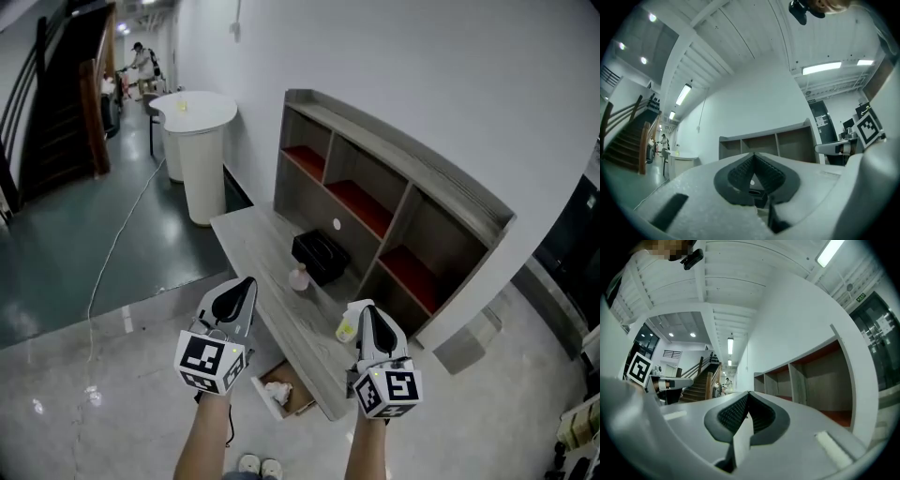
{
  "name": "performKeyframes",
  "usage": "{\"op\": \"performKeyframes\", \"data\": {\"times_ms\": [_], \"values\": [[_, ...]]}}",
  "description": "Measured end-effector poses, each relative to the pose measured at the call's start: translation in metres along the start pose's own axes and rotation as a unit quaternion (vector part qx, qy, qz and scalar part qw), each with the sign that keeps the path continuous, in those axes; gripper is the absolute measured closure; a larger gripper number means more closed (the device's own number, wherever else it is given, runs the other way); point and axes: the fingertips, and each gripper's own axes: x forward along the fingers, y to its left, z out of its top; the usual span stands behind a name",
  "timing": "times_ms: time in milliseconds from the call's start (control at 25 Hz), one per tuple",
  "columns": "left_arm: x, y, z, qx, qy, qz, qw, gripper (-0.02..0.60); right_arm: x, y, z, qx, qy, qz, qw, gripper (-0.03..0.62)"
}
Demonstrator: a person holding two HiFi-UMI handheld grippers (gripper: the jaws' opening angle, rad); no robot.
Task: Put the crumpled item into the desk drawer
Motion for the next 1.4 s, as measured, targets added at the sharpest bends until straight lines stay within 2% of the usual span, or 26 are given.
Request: {"op": "performKeyframes", "data": {"times_ms": [120, 480, 1400], "values": [[-0.010, -0.007, 0.013, 0.005, -0.007, -0.003, 1.0000, 0.581, -0.008, 0.004, 0.009, 0.002, -0.008, 0.004, 1.000, 0.581], [-0.028, -0.023, 0.021, 0.007, -0.008, -0.016, 0.9998, 0.581, -0.025, 0.012, 0.014, 0.013, -0.017, 0.004, 1.000, 0.582], [-0.039, -0.034, 0.007, -0.002, 0.010, -0.022, 0.9997, 0.581, -0.036, 0.018, 0.008, 0.004, 0.000, 0.009, 1.000, 0.582]]}}
